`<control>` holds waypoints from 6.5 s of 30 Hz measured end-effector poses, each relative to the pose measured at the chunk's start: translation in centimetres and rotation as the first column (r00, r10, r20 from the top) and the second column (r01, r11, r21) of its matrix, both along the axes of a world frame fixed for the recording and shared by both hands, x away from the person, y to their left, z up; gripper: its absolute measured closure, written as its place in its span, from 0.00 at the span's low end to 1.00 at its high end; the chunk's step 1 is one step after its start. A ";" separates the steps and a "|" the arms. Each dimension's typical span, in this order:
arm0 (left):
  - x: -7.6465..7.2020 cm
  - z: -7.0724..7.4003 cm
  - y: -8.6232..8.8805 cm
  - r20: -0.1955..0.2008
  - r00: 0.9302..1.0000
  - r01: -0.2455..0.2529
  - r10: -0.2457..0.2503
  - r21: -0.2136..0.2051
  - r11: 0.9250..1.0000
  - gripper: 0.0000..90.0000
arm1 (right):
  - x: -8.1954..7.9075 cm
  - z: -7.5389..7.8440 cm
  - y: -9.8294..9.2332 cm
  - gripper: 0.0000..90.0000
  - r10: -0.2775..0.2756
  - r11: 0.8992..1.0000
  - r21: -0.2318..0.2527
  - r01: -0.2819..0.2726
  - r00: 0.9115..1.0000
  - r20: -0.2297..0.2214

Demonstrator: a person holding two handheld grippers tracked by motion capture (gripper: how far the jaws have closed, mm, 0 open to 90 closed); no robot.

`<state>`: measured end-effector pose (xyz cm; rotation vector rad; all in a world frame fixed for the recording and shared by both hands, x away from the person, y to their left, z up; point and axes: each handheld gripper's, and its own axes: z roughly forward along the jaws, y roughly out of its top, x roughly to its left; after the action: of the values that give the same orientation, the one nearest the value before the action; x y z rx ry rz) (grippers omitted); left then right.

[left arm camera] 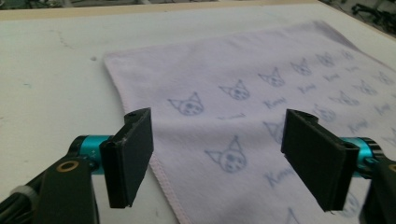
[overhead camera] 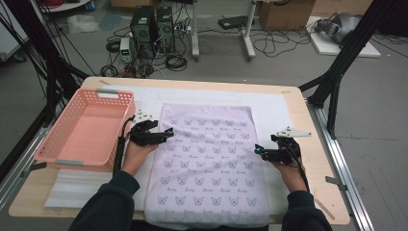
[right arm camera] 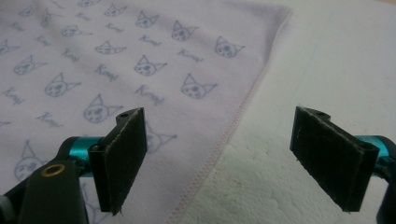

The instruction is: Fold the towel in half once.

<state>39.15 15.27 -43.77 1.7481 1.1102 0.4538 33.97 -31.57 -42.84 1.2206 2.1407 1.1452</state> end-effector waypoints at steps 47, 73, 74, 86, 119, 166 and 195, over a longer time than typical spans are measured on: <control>2.9 -0.5 0.8 -0.062 0.994 -0.090 0.090 -0.010 0.996 0.97 | 7.2 -1.3 3.6 0.96 -0.086 0.992 -0.094 0.078 0.993 -0.083; -0.9 3.4 2.1 -0.048 0.997 0.048 -0.056 -0.158 0.986 0.97 | 2.9 1.4 1.2 0.95 0.013 0.997 0.074 -0.013 1.000 -0.001; -1.4 3.6 2.0 -0.050 0.996 0.063 -0.071 -0.152 0.986 0.97 | 2.4 1.4 1.0 0.95 0.020 0.997 0.081 -0.020 1.000 0.005; -5.5 4.1 2.1 0.019 0.993 0.116 -0.115 -0.138 0.984 0.96 | -1.7 1.2 0.1 0.95 0.076 0.991 0.106 -0.076 0.997 0.004; -3.4 0.0 1.9 -0.155 0.988 -0.014 0.001 -0.086 0.996 0.47 | 0.0 0.1 1.5 0.50 -0.032 0.996 0.081 0.042 0.992 -0.122; -7.8 2.8 1.6 -0.021 0.985 0.166 -0.171 -0.149 0.975 0.96 | -4.8 2.4 0.3 0.91 0.100 0.988 0.115 -0.105 0.994 0.047; -6.5 0.7 0.9 -0.092 0.990 0.102 -0.109 -0.080 0.992 0.53 | -4.6 0.7 -0.1 0.91 0.175 0.983 0.080 -0.167 0.980 -0.099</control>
<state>32.64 16.20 -43.04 1.7679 1.0824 0.2620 29.34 -31.69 -42.12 1.1698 2.3410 1.2644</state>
